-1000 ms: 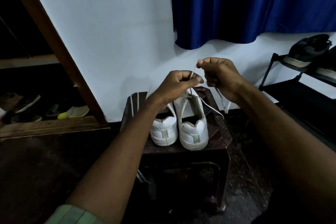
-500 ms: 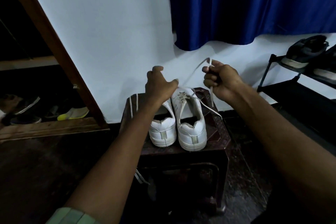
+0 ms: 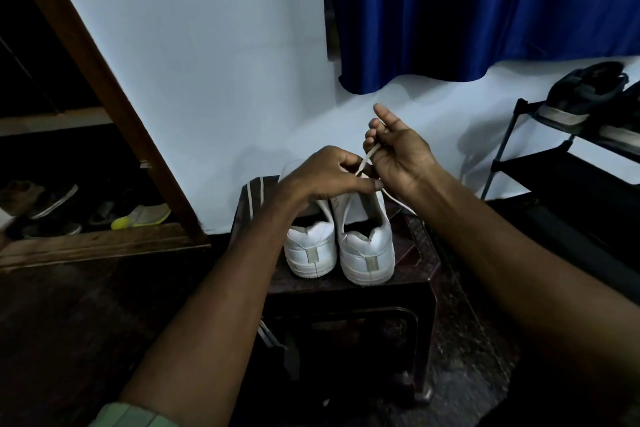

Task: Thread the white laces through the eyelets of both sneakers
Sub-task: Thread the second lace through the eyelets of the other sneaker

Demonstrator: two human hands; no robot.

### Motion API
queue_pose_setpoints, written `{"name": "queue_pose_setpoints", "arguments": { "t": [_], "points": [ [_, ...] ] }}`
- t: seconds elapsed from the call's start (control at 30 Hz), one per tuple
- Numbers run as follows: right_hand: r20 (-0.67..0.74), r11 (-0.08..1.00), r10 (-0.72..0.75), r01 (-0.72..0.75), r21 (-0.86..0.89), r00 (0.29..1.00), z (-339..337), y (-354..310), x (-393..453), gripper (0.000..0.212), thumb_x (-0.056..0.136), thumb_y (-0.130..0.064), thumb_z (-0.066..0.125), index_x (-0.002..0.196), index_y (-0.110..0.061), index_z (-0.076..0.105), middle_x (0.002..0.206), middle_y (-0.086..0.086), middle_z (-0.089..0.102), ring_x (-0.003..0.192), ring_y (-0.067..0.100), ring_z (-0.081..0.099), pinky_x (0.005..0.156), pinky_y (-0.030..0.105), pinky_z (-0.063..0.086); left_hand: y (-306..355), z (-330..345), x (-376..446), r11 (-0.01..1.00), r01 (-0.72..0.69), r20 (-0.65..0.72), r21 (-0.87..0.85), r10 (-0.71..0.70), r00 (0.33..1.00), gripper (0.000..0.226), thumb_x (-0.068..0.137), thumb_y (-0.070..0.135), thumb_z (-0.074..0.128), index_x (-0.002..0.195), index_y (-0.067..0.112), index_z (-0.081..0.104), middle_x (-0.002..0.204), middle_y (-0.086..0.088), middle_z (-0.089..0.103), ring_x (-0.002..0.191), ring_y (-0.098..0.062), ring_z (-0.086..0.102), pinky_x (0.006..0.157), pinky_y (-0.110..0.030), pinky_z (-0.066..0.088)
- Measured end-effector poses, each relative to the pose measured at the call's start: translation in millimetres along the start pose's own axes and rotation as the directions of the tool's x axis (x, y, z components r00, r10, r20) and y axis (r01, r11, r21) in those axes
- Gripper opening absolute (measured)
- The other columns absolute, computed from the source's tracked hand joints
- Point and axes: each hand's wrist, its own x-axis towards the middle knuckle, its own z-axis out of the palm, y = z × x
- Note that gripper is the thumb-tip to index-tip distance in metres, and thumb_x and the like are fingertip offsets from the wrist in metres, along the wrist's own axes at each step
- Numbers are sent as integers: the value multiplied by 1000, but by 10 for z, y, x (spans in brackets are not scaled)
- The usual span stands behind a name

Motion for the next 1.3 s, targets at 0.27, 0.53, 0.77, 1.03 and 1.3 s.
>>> {"name": "queue_pose_setpoints", "arguments": {
  "t": [0.27, 0.53, 0.77, 1.03, 1.3],
  "points": [
    [12, 928, -158, 153, -338, 987, -11, 74, -28, 44, 95, 23, 30, 103, -3, 65, 96, 15, 72, 89, 24, 73, 85, 29, 59, 27, -120, -73, 964, 135, 146, -227, -104, 984, 33, 95, 27, 75, 118, 4, 76, 113, -15, 77, 86, -15, 66, 72, -25, 48],
    [198, -135, -307, 164, -977, 931, -191, -93, -170, 25, 93, -18, 60, 111, -25, 75, 103, 11, 74, 86, 27, 72, 82, 36, 58, -131, -108, -1, 996, 28, -310, 81, -2, 951, 10, 93, 14, 76, 85, 15, 82, 70, 1, 77, 60, -9, 73, 69, -31, 63],
    [528, -219, -177, 490, -844, 831, -105, -52, -302, 35, 89, -10, 68, 120, -25, 75, 99, -8, 74, 76, 6, 66, 81, 28, 54, -26, -29, 10, 953, -56, -466, 298, 196, 862, 8, 81, 30, 89, 79, 23, 84, 64, 8, 73, 57, -6, 69, 68, -30, 63],
    [450, -93, -81, 442, -892, 890, -185, -30, -294, 9, 89, -24, 75, 94, -23, 83, 75, -4, 76, 77, 22, 71, 77, 38, 57, -98, 11, 6, 970, -37, -516, 240, 160, 842, 19, 77, 20, 91, 84, 25, 74, 63, 8, 72, 54, -3, 68, 65, -27, 61],
    [573, -270, -46, 542, -796, 818, -216, -110, -279, 7, 78, -17, 88, 80, -21, 82, 86, -1, 67, 81, 20, 63, 74, 44, 55, -72, 92, -60, 966, -70, -414, 249, 171, 894, 35, 82, 6, 82, 110, 22, 69, 62, 6, 72, 52, -2, 67, 68, -21, 57]
  ]
}}
